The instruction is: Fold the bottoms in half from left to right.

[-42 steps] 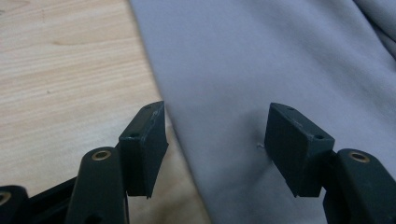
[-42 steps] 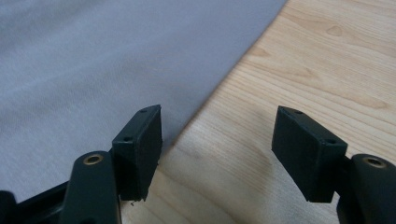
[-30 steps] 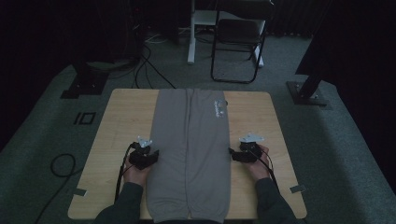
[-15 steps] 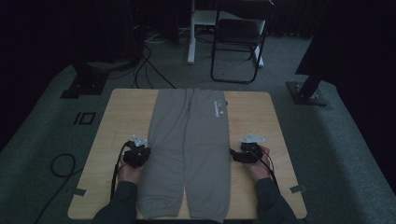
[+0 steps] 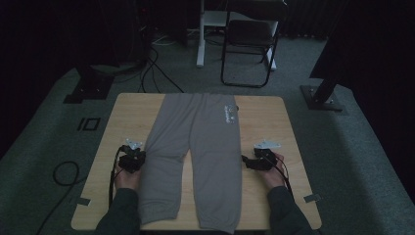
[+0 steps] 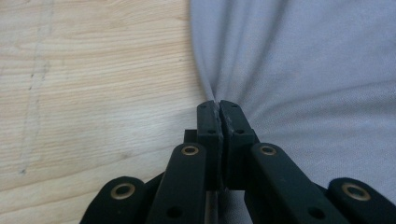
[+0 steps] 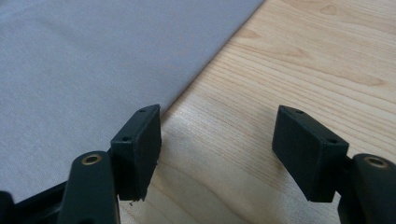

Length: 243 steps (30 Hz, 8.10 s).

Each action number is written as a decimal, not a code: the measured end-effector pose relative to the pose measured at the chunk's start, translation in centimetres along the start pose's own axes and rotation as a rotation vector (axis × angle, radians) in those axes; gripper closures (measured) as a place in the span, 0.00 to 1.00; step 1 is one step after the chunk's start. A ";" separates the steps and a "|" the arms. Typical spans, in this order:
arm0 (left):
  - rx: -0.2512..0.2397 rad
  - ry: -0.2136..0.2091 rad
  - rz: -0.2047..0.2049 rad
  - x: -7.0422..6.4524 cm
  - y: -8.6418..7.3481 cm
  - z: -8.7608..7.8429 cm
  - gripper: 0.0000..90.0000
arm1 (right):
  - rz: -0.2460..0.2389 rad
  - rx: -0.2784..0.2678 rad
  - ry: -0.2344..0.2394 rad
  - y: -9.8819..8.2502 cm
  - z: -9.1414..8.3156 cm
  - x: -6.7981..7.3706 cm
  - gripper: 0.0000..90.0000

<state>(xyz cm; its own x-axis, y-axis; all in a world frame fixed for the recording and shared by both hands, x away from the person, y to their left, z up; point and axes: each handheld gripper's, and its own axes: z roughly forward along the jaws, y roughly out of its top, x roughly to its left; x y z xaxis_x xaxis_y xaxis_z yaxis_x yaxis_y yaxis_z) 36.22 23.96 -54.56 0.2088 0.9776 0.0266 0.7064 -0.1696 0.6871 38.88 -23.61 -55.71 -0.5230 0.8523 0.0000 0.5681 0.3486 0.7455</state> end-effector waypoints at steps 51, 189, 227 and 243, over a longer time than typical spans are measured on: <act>-0.154 -0.628 0.356 -25.5 10.6 -1.7 0.92 | 0.001 0.000 0.010 0.0 -0.1 -0.8 0.37; -0.061 -0.539 0.406 -14.9 -1.6 -4.0 0.67 | -0.116 -0.009 0.204 -1.0 -5.8 11.5 0.59; -0.051 -0.522 0.306 -15.0 1.7 0.7 0.71 | -0.158 0.002 0.200 1.0 -1.9 9.9 0.84; -0.176 -0.655 0.373 -15.0 1.4 -5.7 0.94 | -0.152 -0.127 0.266 -0.4 -7.6 9.9 0.90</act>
<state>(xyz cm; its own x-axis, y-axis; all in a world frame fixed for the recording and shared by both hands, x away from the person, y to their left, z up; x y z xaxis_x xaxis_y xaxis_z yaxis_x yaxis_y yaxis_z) 30.25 9.73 -49.88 0.8079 0.5772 -0.1188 0.4048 -0.3970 0.8237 28.67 -18.32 -50.92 -0.7529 0.6567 0.0436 0.3955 0.3985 0.8275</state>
